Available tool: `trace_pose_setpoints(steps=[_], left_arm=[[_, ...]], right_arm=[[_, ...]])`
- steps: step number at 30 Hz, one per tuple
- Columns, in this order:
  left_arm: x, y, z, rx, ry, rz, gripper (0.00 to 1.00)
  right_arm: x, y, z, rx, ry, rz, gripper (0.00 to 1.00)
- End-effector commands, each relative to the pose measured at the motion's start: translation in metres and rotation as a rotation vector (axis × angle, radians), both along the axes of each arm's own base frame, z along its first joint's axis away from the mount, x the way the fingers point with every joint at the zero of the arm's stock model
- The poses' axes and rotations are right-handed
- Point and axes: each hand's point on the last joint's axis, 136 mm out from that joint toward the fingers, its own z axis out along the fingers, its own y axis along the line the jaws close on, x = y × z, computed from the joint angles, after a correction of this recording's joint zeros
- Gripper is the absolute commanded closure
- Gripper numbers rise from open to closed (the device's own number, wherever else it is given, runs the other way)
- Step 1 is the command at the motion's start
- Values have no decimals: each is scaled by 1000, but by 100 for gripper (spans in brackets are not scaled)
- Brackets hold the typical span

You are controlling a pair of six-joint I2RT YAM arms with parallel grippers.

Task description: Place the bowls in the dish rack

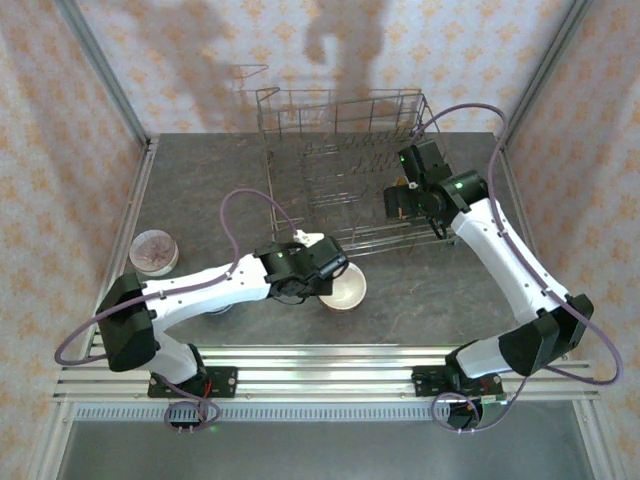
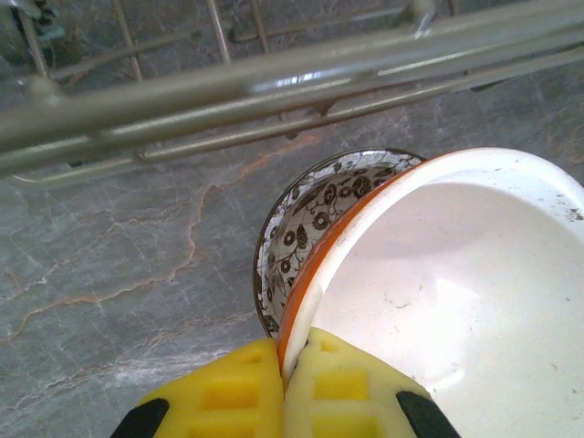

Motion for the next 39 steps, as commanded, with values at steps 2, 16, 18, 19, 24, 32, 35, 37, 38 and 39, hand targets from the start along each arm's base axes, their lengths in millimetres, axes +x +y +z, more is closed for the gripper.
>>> trace_pose_setpoints(steps=[2,16,18,19,24,32,35,37,38,39], left_arm=[[3,13,35,8,-91,-20,100],[12,14,93,-44,-221,-70,100],[16,13,100,-47,-233,-72,100],[19,14,104,-43,-243,-69,100],[32,22,122,-47,-302,-42,100],[52,34,143,-48,-349,-8,100],[59,36,150,-45,-366,4,100],[64,35,155,-50,-376,9,100],[66,34,157,-54,-383,9,100],[68,34,158,-54,-387,10,100]], right_arm=[[-11,-2,16,28,-14,-2,5],[-37,37,31,229,71,170,31],[-41,44,34,258,74,199,33],[-45,51,37,281,83,233,33],[-60,79,40,358,135,349,33],[-69,104,34,380,197,434,38],[-69,108,28,379,225,439,42],[-70,113,23,379,252,448,45],[-70,114,23,378,253,450,46],[-69,115,23,381,250,445,46]])
